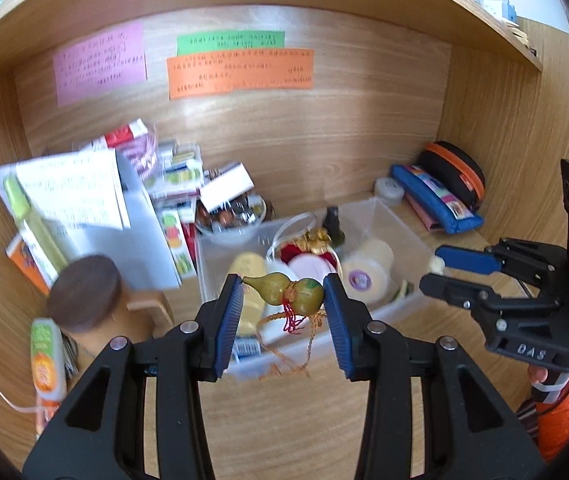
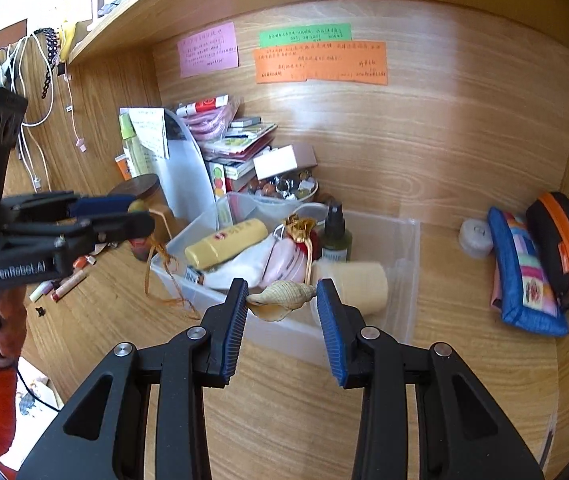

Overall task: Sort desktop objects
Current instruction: 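Carry the gourd ornament and seashell above the clear box, then lower both into the box, opening the right gripper while the left releases the gourd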

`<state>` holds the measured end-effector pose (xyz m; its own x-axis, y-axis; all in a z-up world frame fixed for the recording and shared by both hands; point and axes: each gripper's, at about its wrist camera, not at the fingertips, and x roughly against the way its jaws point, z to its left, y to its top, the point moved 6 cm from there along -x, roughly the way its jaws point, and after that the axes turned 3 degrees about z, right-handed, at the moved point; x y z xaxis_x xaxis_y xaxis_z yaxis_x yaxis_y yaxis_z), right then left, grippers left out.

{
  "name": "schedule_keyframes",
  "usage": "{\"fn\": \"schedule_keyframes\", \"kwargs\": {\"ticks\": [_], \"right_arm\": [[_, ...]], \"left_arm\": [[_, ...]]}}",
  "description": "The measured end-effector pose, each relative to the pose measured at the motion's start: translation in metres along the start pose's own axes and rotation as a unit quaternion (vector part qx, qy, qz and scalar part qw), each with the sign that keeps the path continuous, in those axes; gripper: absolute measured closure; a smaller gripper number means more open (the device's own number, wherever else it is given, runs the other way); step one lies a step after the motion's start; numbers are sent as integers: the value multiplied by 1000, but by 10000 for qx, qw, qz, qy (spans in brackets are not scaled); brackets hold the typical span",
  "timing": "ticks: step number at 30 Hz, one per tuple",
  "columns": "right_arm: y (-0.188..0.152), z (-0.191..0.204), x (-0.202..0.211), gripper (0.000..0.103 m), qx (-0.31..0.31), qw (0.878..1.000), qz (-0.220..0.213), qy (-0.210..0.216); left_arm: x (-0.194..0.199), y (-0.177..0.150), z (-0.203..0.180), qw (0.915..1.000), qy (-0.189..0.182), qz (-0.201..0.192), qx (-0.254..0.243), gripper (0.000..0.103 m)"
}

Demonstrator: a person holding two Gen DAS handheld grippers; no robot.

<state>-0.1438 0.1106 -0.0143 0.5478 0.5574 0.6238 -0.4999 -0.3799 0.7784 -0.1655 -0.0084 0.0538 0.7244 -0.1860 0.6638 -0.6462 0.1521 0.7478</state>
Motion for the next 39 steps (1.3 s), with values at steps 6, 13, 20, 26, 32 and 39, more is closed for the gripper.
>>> {"fn": "schedule_keyframes", "kwargs": {"ticks": [6, 13, 20, 26, 32, 39], "right_arm": [[19, 0, -12, 70, 70, 10000, 5, 28], [32, -4, -40, 70, 115, 9997, 175, 84], [32, -4, -72, 70, 229, 9987, 428, 133], [28, -7, -90, 70, 225, 9979, 574, 191], [25, -16, -101, 70, 168, 9976, 665, 128], [22, -20, -109, 70, 196, 9974, 692, -8]], "left_arm": [[-15, 21, 5, 9999, 94, 5, -72, 62], [-45, 33, 15, 9998, 131, 127, -7, 62], [-90, 36, 28, 9990, 175, 397, 94, 62], [-120, 23, 27, 9981, 55, 620, 34, 62], [-130, 13, 20, 9977, -24, 667, -121, 62], [-133, 4, 17, 9969, -93, 757, -217, 62]]}}
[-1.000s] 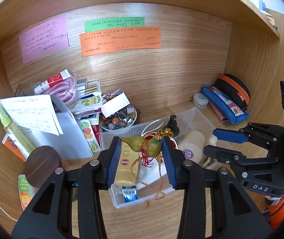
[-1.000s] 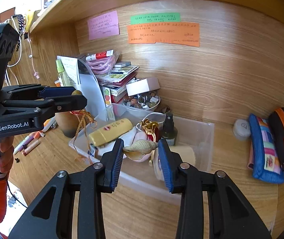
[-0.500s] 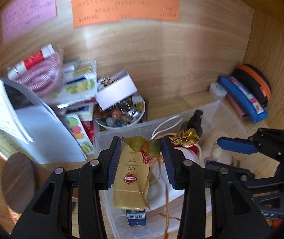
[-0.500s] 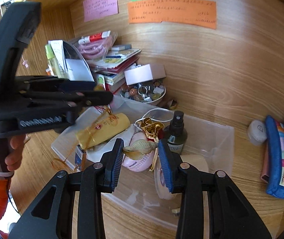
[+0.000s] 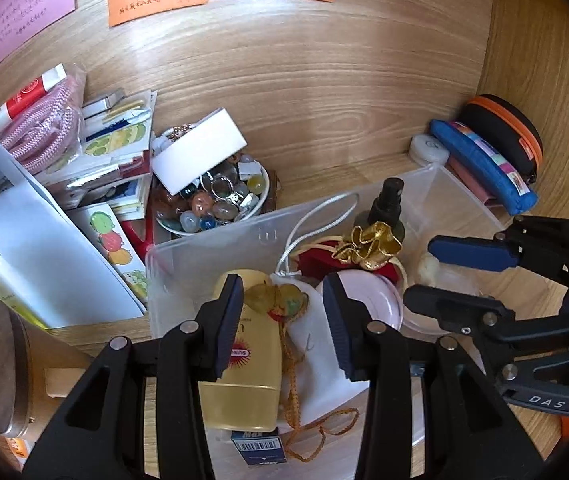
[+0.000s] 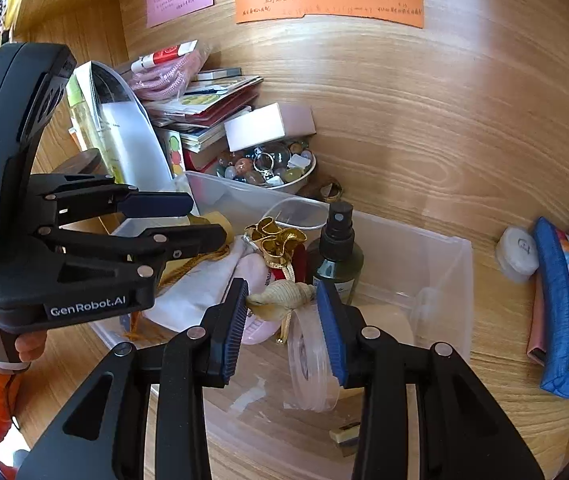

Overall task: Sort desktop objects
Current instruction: 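Lower both into the box, opening the right gripper while the left releases the gourd, then withdraw both grippers from the clear box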

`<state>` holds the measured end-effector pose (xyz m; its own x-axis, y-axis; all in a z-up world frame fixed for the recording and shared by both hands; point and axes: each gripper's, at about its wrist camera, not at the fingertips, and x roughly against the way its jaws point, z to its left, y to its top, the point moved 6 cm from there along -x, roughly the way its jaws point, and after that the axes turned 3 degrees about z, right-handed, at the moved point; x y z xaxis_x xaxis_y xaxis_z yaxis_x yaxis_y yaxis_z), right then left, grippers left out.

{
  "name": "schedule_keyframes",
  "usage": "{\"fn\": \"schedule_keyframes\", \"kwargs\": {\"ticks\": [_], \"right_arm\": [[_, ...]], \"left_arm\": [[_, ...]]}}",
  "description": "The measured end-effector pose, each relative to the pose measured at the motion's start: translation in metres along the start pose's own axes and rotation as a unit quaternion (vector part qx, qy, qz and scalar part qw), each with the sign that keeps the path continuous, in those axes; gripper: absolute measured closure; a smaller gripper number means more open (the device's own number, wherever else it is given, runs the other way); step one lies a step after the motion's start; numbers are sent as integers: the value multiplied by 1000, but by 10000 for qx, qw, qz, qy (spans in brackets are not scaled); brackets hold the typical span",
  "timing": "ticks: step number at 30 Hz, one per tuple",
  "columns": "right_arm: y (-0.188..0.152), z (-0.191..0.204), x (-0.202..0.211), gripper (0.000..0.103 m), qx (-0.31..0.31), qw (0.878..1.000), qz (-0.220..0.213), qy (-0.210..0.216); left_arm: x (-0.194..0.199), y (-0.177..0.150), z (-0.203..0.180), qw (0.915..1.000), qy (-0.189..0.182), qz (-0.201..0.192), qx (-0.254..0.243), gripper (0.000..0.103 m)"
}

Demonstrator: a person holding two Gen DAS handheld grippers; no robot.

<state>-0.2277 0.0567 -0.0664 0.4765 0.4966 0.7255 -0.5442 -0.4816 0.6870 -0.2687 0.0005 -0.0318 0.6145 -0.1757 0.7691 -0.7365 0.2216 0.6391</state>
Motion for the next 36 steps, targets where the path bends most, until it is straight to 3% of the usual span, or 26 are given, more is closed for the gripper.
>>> {"fn": "schedule_keyframes", "kwargs": {"ticks": [3, 10, 15, 18, 23, 26, 36], "right_arm": [[-1, 1, -1, 70, 50, 10000, -23, -57], [-2, 0, 0, 67, 23, 10000, -80, -19], [0, -2, 8, 52, 29, 9995, -286, -107], [2, -3, 11, 50, 32, 9991, -380, -184], [2, -5, 10, 47, -7, 9993, -330, -159], [0, -6, 8, 26, -74, 9997, -224, -96], [6, -10, 38, 21, -326, 9985, -433, -37]], "left_arm": [[-1, -2, 0, 10000, 33, 14, -3, 62], [-2, -1, 3, 9999, 140, -47, -6, 51], [-3, 0, 4, 9997, 215, -83, -12, 42], [-4, 0, 6, 9997, 248, -77, -10, 40], [0, 3, 7, 9987, 481, -155, 13, 23], [7, 0, 10, 9981, 582, -175, 37, 14], [43, -23, 10, 9932, 1134, -266, -13, 9]]}}
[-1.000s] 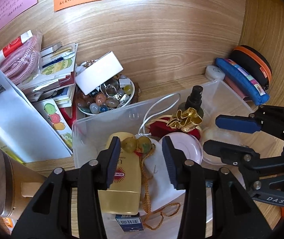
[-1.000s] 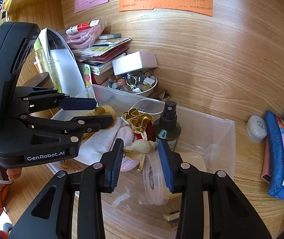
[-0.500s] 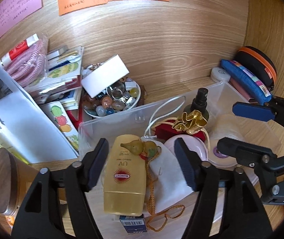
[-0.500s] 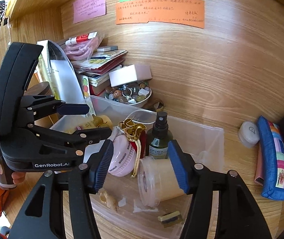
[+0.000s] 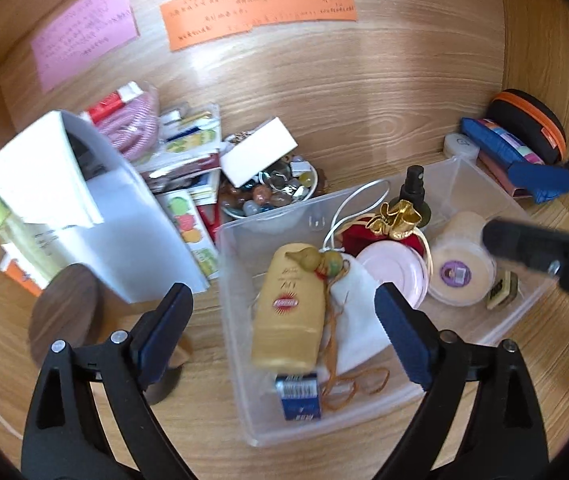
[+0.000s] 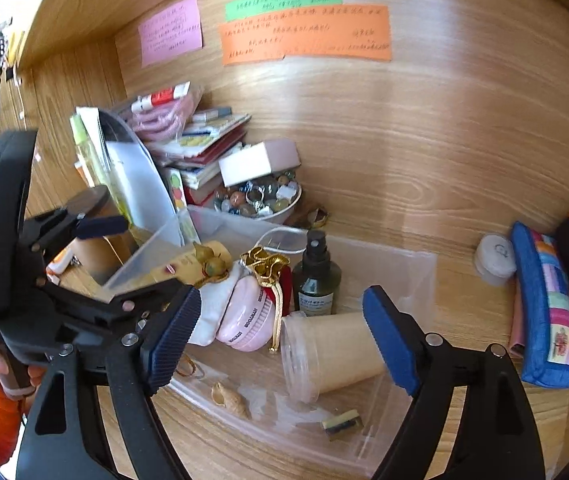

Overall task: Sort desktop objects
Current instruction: 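Withdraw both grippers from the clear box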

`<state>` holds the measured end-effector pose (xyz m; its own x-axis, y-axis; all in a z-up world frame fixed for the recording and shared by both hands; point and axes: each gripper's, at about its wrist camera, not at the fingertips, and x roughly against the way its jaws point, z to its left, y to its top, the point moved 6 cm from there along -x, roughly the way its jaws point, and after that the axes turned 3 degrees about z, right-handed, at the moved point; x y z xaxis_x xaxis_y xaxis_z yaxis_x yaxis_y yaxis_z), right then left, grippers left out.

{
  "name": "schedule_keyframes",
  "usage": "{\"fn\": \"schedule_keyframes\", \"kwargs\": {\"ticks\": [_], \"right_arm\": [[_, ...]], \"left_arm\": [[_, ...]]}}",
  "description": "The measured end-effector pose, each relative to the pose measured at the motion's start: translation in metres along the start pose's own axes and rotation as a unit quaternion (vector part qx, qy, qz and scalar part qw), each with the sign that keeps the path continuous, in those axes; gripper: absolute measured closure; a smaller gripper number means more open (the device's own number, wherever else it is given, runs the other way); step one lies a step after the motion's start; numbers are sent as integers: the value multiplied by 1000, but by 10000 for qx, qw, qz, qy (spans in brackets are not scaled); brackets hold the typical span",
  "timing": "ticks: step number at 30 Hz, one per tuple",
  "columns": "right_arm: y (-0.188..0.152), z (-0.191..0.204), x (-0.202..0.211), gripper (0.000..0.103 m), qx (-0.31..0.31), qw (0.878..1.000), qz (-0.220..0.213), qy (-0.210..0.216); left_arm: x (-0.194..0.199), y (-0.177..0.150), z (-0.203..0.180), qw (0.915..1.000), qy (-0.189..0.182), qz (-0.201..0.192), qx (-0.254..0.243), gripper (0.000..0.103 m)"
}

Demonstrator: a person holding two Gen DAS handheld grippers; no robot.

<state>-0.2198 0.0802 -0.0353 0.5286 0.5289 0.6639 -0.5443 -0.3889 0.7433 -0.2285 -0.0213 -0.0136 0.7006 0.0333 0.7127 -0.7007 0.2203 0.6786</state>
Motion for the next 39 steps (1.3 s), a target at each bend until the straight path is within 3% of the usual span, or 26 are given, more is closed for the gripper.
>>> {"fn": "schedule_keyframes", "kwargs": {"ticks": [6, 15, 25, 27, 29, 39], "right_arm": [[-5, 3, 33, 20, 55, 9995, -219, -233], [-32, -1, 70, 20, 78, 9948, -412, -928], [-54, -4, 110, 18, -64, 9916, -624, -1134], [-60, -6, 112, 6, -182, 9907, -637, -1192], [-65, -6, 114, 1, -271, 9891, -726, -1255], [-71, -1, 120, 1, -259, 9886, -790, -1256]], "left_arm": [[35, -9, -7, 9990, 318, -327, -17, 5], [66, -26, -34, 9982, 186, -569, -26, 5], [97, -38, -50, 9956, -48, -907, 251, 2], [101, -39, -52, 9949, -98, -957, 305, 2], [104, -41, -53, 9942, -81, -1015, 356, 2], [107, -48, -49, 9923, -264, -1023, 642, 2]]}}
